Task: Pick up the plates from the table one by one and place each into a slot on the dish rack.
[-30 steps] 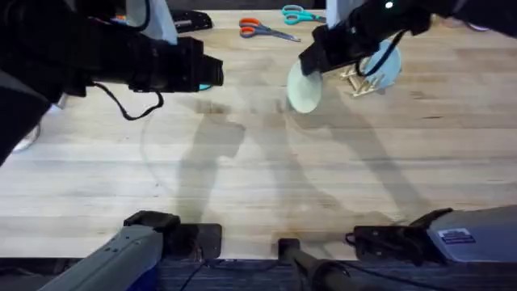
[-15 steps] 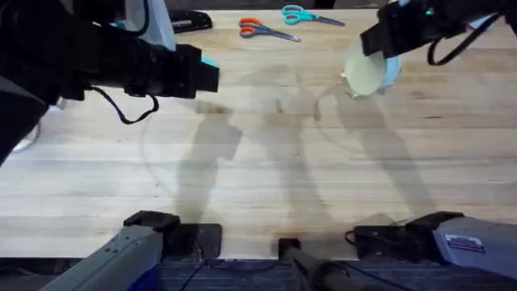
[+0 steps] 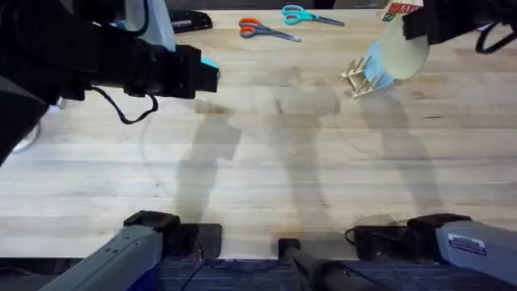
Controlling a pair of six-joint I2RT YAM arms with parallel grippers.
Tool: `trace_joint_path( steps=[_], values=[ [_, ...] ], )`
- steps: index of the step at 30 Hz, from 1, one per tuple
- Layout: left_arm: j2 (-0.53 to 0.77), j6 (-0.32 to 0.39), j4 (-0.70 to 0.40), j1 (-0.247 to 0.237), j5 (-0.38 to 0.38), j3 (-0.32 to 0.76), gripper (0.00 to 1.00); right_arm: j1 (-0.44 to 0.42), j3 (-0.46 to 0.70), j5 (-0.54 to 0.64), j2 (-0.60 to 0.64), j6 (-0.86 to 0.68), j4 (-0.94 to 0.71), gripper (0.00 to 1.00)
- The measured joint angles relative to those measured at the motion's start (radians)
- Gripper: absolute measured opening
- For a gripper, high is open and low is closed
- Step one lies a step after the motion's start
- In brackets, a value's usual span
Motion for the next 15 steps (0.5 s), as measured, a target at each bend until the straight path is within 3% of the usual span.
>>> trace_joint_path(
  steps=[15],
  values=[
    [0.000, 0.015, -0.001, 0.000, -0.003, 0.000, 0.040, -0.016, 0.000, 0.005, 0.000, -0.081, 0.004, 0.028]
  ],
)
